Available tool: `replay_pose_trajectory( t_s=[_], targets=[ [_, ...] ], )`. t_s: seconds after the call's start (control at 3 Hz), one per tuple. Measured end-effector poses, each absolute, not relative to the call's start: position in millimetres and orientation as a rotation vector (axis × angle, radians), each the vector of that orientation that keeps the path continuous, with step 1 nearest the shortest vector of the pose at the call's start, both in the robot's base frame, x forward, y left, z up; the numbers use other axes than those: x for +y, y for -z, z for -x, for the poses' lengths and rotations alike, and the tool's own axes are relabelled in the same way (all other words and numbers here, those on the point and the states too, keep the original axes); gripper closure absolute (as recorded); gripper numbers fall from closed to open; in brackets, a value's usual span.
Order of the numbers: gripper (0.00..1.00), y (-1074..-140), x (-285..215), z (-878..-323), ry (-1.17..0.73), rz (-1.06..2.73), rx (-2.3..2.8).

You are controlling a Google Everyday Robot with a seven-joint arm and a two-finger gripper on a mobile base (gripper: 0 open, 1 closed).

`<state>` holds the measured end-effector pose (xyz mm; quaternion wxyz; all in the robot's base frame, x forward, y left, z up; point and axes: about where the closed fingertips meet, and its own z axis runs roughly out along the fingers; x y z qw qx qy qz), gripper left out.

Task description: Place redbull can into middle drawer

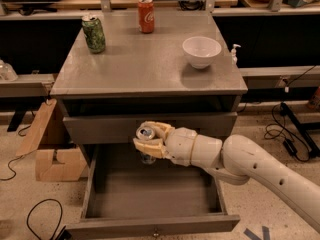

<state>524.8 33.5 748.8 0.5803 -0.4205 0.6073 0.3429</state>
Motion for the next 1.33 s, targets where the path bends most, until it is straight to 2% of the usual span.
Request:
replay_pose_trajectory(
  t_s=[0.67, 1.0, 1.33],
  targets=[
    [1.00, -632, 39, -546, -0.872, 1.207, 1.443],
    [1.00, -632, 40, -545, -0.874, 1.206, 1.442],
    [1.00, -597, 62, -545, -0.930, 1.199, 1.442]
  ],
)
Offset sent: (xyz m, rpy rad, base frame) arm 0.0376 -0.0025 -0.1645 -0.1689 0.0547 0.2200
